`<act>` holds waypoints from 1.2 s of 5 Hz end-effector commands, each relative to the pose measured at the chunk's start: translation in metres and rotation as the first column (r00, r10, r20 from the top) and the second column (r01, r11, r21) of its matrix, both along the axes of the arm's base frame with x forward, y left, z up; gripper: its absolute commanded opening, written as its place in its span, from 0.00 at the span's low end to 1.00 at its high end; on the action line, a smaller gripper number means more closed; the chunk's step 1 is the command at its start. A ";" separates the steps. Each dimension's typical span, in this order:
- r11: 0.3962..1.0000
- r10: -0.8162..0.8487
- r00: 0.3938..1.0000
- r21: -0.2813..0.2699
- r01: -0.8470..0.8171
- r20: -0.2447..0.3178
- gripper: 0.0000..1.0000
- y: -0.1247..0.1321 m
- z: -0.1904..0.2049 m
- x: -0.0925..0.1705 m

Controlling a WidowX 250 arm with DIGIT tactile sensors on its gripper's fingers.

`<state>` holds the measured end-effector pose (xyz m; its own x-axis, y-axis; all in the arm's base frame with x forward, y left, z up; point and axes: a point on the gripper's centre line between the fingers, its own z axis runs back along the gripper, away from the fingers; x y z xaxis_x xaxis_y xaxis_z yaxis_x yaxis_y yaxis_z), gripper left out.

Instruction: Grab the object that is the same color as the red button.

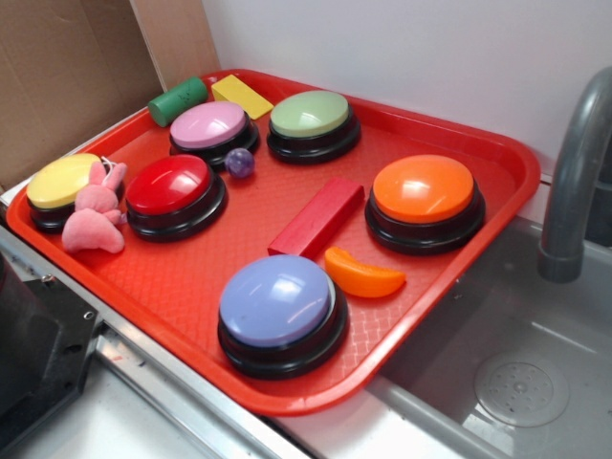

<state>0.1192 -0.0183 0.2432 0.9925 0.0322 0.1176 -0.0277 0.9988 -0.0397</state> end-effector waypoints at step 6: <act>0.932 0.357 0.934 -0.076 -0.355 0.014 1.00 -0.046 -0.173 0.109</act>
<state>0.2211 -0.0641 0.0638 0.9140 0.3944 0.0954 -0.3861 0.9177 -0.0938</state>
